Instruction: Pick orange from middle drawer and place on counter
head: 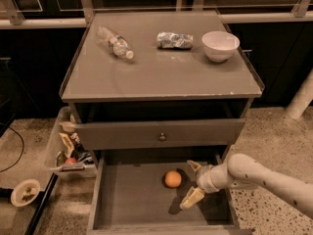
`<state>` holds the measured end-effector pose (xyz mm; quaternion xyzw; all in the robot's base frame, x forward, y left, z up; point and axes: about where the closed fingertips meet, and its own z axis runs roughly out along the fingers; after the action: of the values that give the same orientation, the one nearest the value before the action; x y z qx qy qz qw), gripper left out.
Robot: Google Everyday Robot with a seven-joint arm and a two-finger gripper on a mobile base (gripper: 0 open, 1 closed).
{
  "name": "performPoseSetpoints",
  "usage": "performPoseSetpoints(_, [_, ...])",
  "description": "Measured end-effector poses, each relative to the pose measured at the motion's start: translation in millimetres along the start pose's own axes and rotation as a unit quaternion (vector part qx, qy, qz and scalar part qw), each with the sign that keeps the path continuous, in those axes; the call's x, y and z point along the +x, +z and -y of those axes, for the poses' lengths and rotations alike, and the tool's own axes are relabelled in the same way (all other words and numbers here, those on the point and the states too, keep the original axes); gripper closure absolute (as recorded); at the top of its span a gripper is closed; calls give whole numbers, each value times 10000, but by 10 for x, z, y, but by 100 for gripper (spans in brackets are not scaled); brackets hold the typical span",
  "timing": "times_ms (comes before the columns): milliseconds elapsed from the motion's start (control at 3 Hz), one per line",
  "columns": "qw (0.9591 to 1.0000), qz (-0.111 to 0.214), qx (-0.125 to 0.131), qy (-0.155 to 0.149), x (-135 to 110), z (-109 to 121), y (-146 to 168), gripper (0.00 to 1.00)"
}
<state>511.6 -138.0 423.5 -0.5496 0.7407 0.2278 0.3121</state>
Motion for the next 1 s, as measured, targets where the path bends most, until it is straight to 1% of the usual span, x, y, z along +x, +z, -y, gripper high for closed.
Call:
performPoseSetpoints(333, [9993, 363, -106, 48, 2, 91, 200, 0])
performPoseSetpoints(667, [9981, 591, -191, -13, 17, 175, 404, 0])
performPoseSetpoints(1000, [9970, 726, -256, -69, 21, 229, 569, 0])
